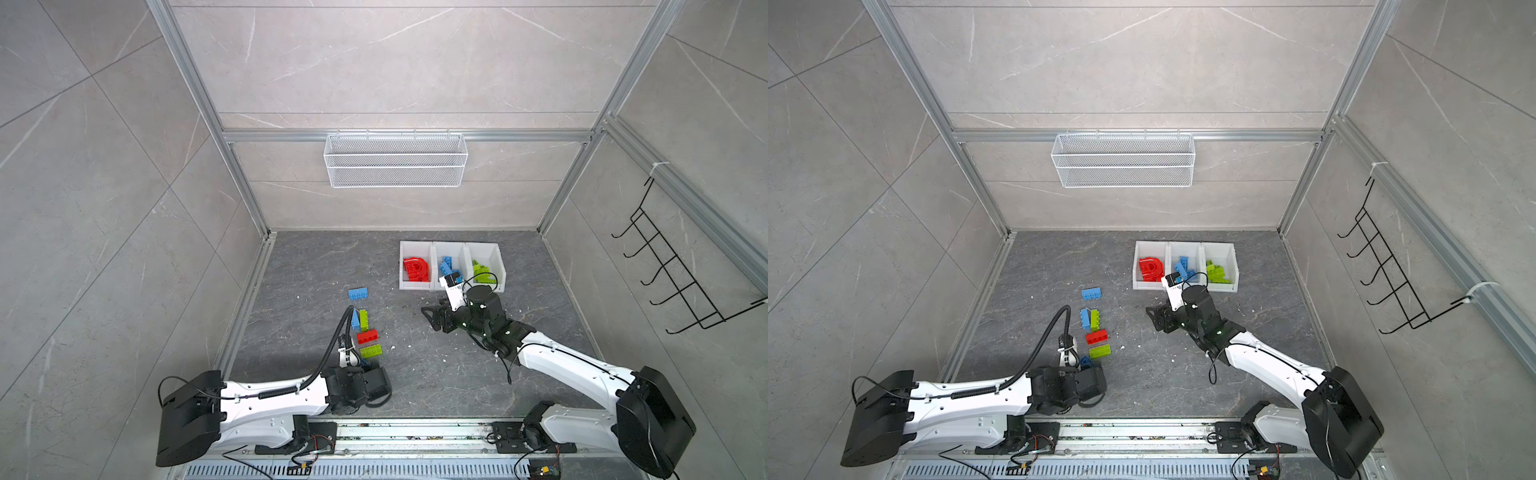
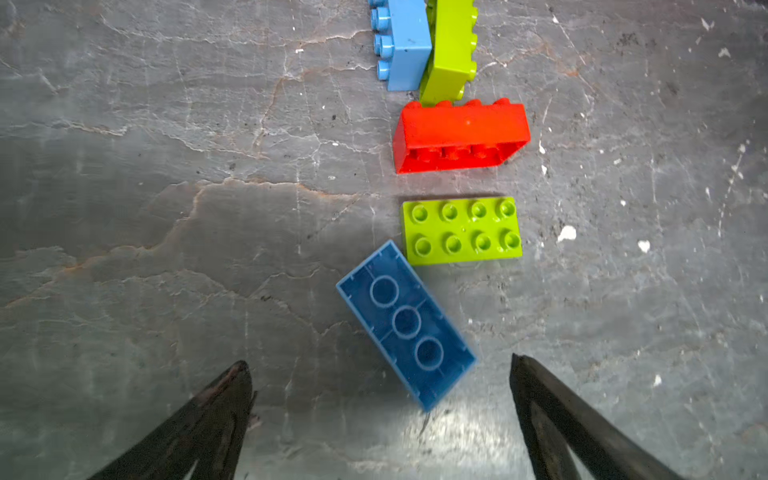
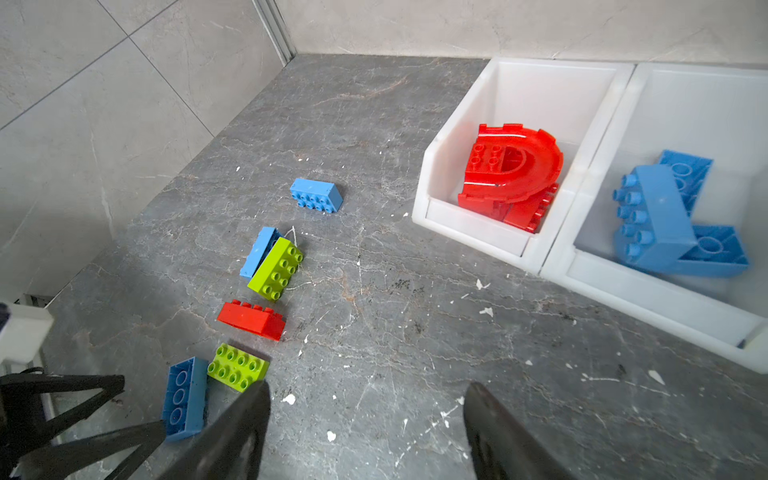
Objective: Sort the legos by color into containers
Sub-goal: 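Lower the left gripper and grasp the blue 2x4 brick at the pile's near end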
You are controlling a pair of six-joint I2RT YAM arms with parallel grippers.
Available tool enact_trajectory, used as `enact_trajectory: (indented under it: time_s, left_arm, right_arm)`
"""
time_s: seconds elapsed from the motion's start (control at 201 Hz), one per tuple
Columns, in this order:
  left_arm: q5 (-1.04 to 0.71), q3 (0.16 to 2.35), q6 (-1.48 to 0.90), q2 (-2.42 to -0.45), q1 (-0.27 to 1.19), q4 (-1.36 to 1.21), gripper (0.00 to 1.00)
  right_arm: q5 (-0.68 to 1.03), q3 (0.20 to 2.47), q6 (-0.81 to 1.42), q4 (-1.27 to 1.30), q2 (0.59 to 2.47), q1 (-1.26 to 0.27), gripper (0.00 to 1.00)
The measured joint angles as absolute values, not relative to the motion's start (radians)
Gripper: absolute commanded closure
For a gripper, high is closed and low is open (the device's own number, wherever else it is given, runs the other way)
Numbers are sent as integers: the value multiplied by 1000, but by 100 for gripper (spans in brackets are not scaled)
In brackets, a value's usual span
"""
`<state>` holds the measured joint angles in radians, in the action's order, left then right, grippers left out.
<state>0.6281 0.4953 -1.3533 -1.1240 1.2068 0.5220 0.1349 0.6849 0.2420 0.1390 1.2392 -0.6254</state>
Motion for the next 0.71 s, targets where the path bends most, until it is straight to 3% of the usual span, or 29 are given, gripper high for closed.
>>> enact_trajectory:
  time_s: [0.219, 0.707]
  left_arm:
    - [547, 483, -1245, -1199, 1154, 398, 3]
    - [441, 574, -1067, -1358, 1085, 318, 24]
  right_arm:
    - [121, 679, 242, 144, 1232, -625, 23]
    - [107, 678, 241, 146, 1230, -625, 23]
